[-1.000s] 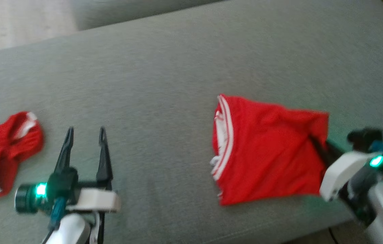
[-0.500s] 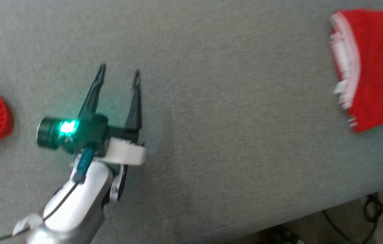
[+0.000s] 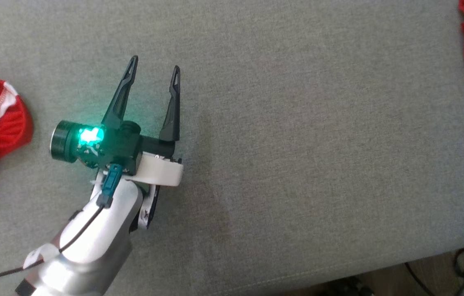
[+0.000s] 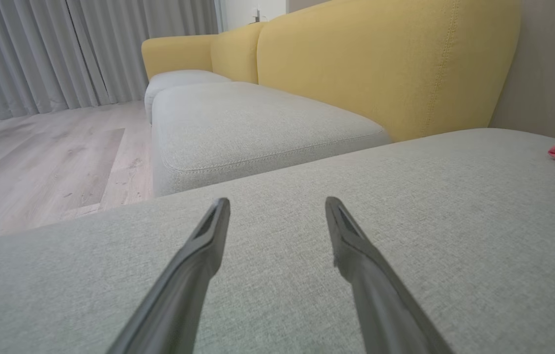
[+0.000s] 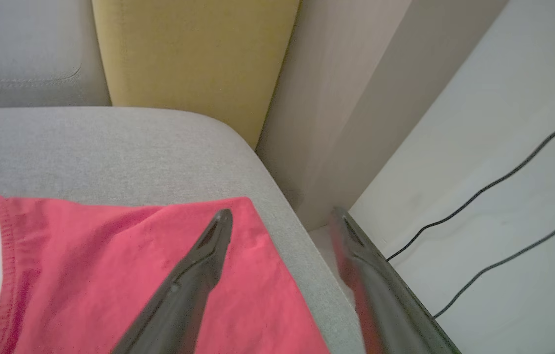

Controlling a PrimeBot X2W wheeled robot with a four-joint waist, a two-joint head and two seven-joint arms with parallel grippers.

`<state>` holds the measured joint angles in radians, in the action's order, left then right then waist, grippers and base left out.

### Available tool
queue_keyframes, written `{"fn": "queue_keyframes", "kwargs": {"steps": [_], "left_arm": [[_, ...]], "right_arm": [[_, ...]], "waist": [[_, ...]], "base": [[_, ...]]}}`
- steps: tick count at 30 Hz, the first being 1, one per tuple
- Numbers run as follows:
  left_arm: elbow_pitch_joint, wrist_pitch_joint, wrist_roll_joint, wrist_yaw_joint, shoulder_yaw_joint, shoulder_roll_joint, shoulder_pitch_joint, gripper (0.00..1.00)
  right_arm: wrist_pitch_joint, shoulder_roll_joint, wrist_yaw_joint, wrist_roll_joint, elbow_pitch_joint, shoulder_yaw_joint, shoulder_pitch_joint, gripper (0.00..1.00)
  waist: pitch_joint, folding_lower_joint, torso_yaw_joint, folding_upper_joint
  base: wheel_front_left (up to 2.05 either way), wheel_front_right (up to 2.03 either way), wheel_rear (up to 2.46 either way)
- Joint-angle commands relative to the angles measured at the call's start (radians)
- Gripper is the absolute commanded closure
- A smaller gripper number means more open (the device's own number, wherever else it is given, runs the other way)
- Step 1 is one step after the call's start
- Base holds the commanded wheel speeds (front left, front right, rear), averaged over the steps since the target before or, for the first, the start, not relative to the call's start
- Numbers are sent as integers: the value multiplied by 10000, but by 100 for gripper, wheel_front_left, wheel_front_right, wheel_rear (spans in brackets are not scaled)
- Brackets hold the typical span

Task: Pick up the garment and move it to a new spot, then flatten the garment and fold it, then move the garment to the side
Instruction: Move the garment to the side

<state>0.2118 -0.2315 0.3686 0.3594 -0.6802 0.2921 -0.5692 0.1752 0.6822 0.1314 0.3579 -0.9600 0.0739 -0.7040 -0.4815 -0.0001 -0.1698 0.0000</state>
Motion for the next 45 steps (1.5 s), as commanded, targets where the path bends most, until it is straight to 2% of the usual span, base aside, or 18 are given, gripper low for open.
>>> {"fn": "queue_keyframes", "kwargs": {"steps": [1,5,9,16,17,19,22,26,33,40,45], "left_arm": [[-226,-103,-1,-25,335,137,-55,0],[-104,-145,142,82,467,332,421,0],[-104,-102,307,310,665,670,1018,0],[-479,-19,721,672,1123,1338,2169,0],[-479,-19,721,672,1123,1338,2169,0],[-660,-33,846,716,1268,1520,2451,0],[-1028,-112,1067,617,1507,1744,2812,0],[-1558,-228,1297,201,1829,2075,3209,0],[-1993,-292,1666,-309,2604,2543,4020,0],[-1969,-299,1865,-480,3158,2609,5185,0],[-1882,-301,1891,-470,3195,2482,5925,0]], "right_arm": [[245,170,-7,-131,227,-23,358,0],[575,-599,-7,-352,794,152,882,0],[680,-1640,-7,-655,2272,253,1863,0],[-500,-3918,-7,-1406,6537,359,4188,0],[-500,-3918,-7,-1406,6537,359,4188,0],[-991,-4553,-7,-1509,7870,233,4814,0],[-1527,-5142,-7,-1428,9506,-170,5584,0],[-2003,-5479,-7,-1256,10815,-827,6267,0],[-2297,-5629,-7,-1294,11645,-1198,6825,0],[-2508,-5685,-7,-1487,11864,-1021,7496,0],[-2662,-5857,-7,-1599,11930,-874,8099,0]], "waist": [[223,1,-4,0],[779,1,-56,0],[1365,1,-116,0],[2329,1,35,0],[2329,1,35,0],[2523,1,191,0],[2766,1,493,0],[2985,1,907,0],[3300,1,1372,0],[3881,1,1388,0],[4342,1,1264,0]], "base": [[0,0,0],[0,0,0],[0,0,0],[0,0,0],[0,0,0],[0,0,0],[0,0,0],[0,0,0],[0,0,0],[0,0,0],[0,0,0]]}}
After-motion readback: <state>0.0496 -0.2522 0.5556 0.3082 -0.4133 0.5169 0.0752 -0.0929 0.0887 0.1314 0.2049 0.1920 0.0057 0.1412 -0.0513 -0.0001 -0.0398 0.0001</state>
